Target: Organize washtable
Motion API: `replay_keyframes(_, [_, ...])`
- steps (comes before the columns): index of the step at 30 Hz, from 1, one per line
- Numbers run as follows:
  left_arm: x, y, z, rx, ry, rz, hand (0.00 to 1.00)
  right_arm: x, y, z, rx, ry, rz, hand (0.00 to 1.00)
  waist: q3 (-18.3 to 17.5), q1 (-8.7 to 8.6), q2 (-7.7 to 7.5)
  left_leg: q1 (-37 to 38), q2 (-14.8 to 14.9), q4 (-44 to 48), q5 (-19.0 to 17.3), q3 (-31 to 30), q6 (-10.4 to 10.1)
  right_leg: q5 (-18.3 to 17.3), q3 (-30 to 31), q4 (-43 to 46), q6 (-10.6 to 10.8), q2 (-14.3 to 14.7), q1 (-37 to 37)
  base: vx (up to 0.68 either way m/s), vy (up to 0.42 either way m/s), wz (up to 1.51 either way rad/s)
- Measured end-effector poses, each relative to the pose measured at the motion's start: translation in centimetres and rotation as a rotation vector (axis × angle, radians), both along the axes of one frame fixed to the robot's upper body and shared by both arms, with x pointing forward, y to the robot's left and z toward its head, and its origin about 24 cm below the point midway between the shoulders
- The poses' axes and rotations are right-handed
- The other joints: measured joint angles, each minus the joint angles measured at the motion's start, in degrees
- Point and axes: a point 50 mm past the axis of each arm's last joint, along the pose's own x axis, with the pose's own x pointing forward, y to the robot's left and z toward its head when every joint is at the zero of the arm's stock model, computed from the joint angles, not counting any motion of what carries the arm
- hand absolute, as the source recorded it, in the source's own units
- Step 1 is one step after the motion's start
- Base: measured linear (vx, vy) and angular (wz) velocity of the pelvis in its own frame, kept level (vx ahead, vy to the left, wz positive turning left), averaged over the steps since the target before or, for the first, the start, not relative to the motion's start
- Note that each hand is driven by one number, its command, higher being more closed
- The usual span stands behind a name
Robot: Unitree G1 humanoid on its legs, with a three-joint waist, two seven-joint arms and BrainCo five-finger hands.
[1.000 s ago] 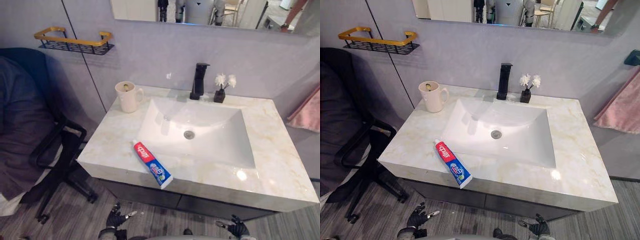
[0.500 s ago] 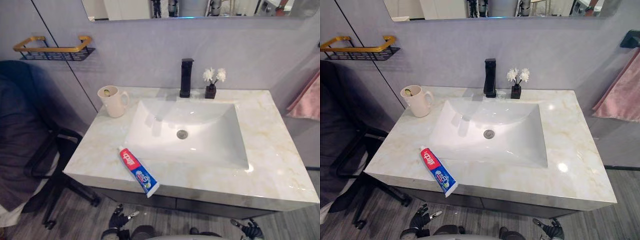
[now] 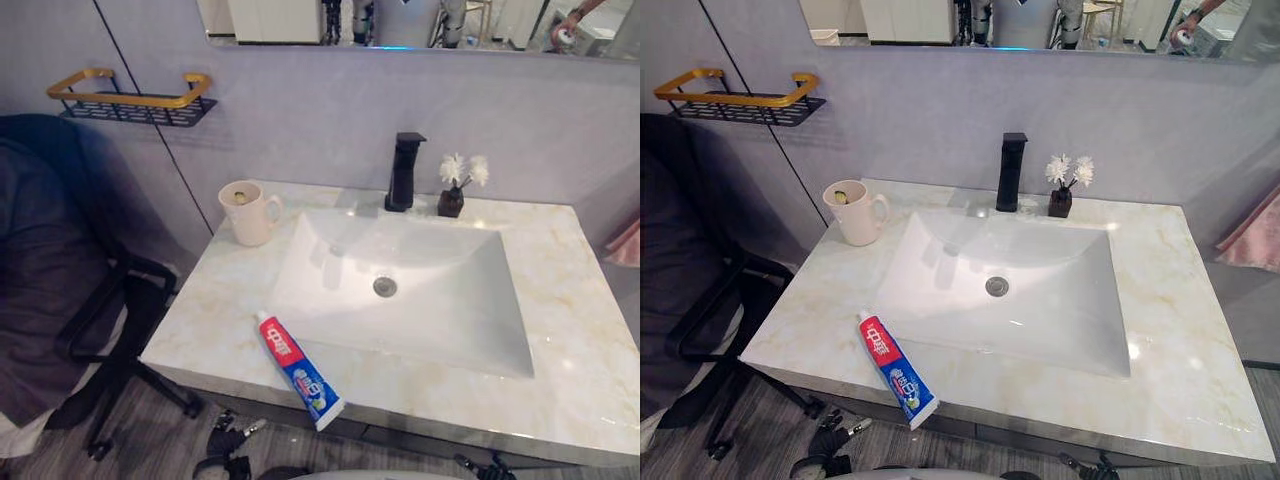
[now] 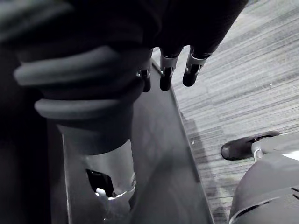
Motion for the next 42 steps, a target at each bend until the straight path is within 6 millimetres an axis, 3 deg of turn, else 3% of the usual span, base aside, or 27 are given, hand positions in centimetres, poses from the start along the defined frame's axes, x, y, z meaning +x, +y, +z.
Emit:
replay_keyframes(4, [0.3,1.3,0.7,0.018,-0.054,0.078,0.00,0.0,0.0,0.0,0.001,-0.001,0.001,0.00,0.02,0.10,-0.04,-0.61,-0.37,-1.90,1.82,-2.35,-0.10,-0.02,-2.63,-0.68,0.03,-0.59,-0.07,-0.10,-0.025,0.29])
replay_keyframes(9, [2.0,4.8,4.6,0.141,-0.272,0.180,0.00,-0.5,0.0,0.0,0.000,0.011,-0.002,0.00,-0.04,0.70,-0.03,-2.16,-0.28,-2.55,2.68,-5.02,-0.82,-1.08,-5.94,-0.63,0.34,-0.47,-0.34,-0.09,-0.024,0.34])
replay_keyframes(11, [3.8,6.9,8.7,0.244,-0.462,0.203,0.00,-1.3,-0.2,0.0,-0.003,0.020,-0.003,0.00,-0.25,1.98,0.09,-3.41,-0.11,-2.42,2.69,-5.90,-0.88,-1.29,-6.96,-0.58,0.34,-0.21,-0.97,-0.04,-0.025,0.23])
replay_keyframes(12, [4.2,7.3,9.6,0.264,-0.502,0.207,0.00,-1.5,-0.2,0.0,-0.004,0.021,-0.004,0.00,-0.33,2.22,0.14,-3.71,-0.08,-2.40,2.70,-6.16,-0.89,-1.32,-7.24,-0.56,0.30,-0.18,-1.13,0.00,-0.027,0.26])
replay_keyframes(14, [5.7,8.6,14.1,0.361,-0.692,0.212,0.00,-2.5,-0.4,0.0,-0.009,0.040,-0.009,0.00,-0.83,3.25,0.47,-4.10,-0.04,-2.26,2.89,-7.10,-1.16,-1.51,-8.39,-0.50,0.13,-0.10,-1.12,0.03,-0.028,0.22])
replay_keyframes(15, [6.0,8.7,15.1,0.379,-0.732,0.207,0.00,-2.7,-0.4,0.0,-0.009,0.047,-0.010,0.00,-1.09,3.32,0.48,-4.11,-0.02,-2.22,2.94,-7.16,-1.22,-1.46,-8.48,-0.47,0.09,-0.10,-1.12,0.07,-0.021,0.14])
replay_keyframes(19, [7.6,7.8,22.0,0.515,-1.025,0.119,0.00,-3.6,-0.3,0.0,-0.003,0.070,-0.007,0.00,-2.34,3.21,0.36,-4.42,-0.15,-1.37,3.37,-7.77,-1.20,-2.20,-9.32,0.70,0.24,-0.22,-1.13,0.08,-0.019,0.09])
replay_keyframes(22, [9.1,5.2,27.0,0.602,-1.252,-0.041,0.00,-4.0,-0.1,-0.1,0.010,0.078,0.004,0.00,-2.92,3.12,0.20,-4.44,-0.28,-1.25,3.37,-8.23,-1.19,-2.27,-9.32,0.65,0.18,-0.23,-1.07,0.06,-0.012,0.00])
replay_keyframes(26, [9.9,1.6,30.5,0.685,-1.422,-0.310,0.00,-4.0,-0.2,-0.1,0.014,0.077,0.020,0.00,-2.95,2.95,0.21,-4.41,-0.37,-1.07,3.37,-8.35,-1.18,-2.27,-9.22,0.63,0.18,-0.27,-0.99,0.00,0.000,0.00])
replay_keyframes(29, [10.2,-0.2,31.0,0.751,-1.427,-0.542,0.00,-3.9,-0.2,-0.1,0.028,0.071,0.033,0.00,-3.33,2.87,0.18,-4.29,-0.26,-1.07,3.35,-8.35,-1.15,-2.26,-9.06,0.47,0.17,-0.19,-1.01,-0.02,0.010,-0.02])
replay_keyframes(34, [10.5,-2.0,30.2,0.847,-1.336,-0.887,0.00,-3.6,-0.2,0.0,0.040,0.068,0.088,0.00,-3.69,2.78,-0.38,-4.12,0.01,-1.13,3.34,-7.76,-1.14,-1.89,-8.13,0.13,-0.17,0.26,-1.13,-0.03,0.014,-0.08])
replay_keyframes(42, [11.0,-1.7,28.1,0.962,-1.141,-1.161,0.00,-2.4,-0.5,0.2,0.036,0.038,0.148,0.00,-3.80,1.44,-0.77,-4.05,0.14,-1.63,3.36,-5.81,-1.16,-0.33,-6.15,-1.63,-0.24,0.53,-1.41,0.00,0.021,-0.13])
